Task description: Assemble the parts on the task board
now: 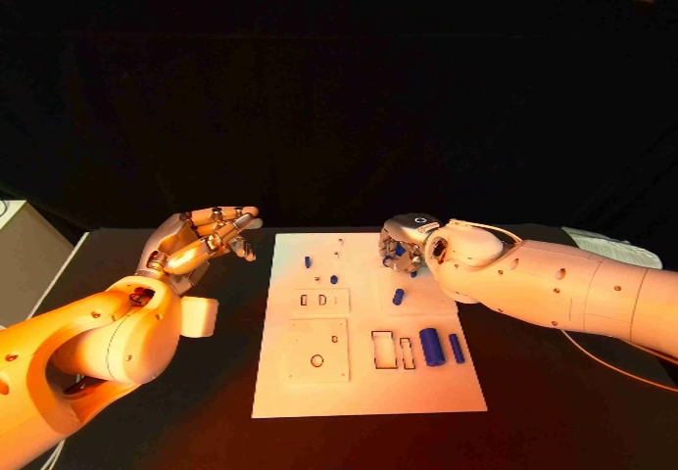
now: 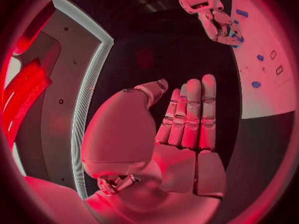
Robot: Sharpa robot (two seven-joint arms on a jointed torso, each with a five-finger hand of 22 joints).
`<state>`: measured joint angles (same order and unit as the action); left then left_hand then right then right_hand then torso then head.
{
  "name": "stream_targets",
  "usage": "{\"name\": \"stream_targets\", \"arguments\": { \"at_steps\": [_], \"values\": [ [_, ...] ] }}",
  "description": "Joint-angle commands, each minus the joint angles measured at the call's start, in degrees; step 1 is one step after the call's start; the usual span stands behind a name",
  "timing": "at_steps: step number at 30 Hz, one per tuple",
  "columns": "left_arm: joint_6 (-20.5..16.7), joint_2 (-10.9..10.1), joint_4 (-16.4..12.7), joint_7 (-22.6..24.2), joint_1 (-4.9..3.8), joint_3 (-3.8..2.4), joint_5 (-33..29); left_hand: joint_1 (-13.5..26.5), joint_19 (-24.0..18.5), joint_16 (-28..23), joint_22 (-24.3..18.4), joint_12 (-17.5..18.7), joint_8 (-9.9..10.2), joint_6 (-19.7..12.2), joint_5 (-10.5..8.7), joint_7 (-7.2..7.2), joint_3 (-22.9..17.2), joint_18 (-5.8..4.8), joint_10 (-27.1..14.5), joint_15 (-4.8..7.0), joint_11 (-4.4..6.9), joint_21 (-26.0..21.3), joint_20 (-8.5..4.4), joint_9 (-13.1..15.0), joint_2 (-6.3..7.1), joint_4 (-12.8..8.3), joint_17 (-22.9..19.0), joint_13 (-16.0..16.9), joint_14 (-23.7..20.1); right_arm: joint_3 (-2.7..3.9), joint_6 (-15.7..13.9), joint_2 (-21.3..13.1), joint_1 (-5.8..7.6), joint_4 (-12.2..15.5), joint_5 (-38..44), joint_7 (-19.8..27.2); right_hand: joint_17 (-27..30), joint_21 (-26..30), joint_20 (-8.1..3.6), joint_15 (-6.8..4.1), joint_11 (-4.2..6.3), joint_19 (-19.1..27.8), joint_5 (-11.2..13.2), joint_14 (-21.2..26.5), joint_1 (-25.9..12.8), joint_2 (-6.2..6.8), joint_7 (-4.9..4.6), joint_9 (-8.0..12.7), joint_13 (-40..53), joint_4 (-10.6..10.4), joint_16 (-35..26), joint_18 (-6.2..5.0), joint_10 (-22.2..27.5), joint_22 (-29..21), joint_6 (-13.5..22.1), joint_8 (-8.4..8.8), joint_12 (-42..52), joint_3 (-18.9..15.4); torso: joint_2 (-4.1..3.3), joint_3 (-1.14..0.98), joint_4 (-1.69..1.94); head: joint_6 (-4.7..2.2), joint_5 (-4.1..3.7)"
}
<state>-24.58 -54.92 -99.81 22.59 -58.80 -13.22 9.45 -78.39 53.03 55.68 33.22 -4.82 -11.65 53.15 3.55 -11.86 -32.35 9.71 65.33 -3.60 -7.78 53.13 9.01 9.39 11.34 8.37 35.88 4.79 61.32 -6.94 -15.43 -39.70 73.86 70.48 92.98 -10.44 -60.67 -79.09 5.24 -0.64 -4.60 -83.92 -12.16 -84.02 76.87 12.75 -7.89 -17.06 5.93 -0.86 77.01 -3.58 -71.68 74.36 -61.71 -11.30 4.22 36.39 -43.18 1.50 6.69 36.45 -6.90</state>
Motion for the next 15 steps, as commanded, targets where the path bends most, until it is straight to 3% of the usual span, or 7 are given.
{"name": "stream_targets", "arguments": {
  "at_steps": [1,15],
  "values": [
    [1.1,0.1,-0.1,0.2,0.00,-0.06,0.3,0.6,-0.4,0.4,0.0,0.1,-0.3,-0.2,-0.02,0.21,-0.3,0.75,-0.5,0.05,0.03,0.2,0.14,0.1,-0.10,0.0,-0.1,0.0,0.4,-0.11,-2.7,-0.1,-0.20,0.3,1.3,-0.6,-0.1,-0.4,-0.48,-0.36,0.85,-0.9,0.0,-1.1,0.7,-0.98,-0.05,-0.2,0.3,0.4,0.3,0.43,-1.4,0.2,-0.4,-0.41,0.2,0.3,-0.20,-0.02,0.05,-0.12,-0.10],
    [1.0,0.1,-0.1,0.2,0.01,-0.06,0.3,0.6,-0.5,0.4,0.2,0.1,-0.3,-0.2,-0.04,0.20,-0.3,0.75,-0.6,0.05,0.01,0.4,0.14,0.1,-0.09,0.0,-0.1,0.0,0.4,0.35,-9.0,-1.0,0.02,2.9,1.3,-0.7,-0.7,-0.9,-0.59,-0.45,0.94,-1.1,0.1,-1.2,1.3,-1.16,-0.01,-0.6,0.6,1.2,0.8,0.57,-1.8,1.0,-0.5,-0.65,0.1,0.9,-0.34,0.13,0.14,-0.70,-0.35]
  ]
}}
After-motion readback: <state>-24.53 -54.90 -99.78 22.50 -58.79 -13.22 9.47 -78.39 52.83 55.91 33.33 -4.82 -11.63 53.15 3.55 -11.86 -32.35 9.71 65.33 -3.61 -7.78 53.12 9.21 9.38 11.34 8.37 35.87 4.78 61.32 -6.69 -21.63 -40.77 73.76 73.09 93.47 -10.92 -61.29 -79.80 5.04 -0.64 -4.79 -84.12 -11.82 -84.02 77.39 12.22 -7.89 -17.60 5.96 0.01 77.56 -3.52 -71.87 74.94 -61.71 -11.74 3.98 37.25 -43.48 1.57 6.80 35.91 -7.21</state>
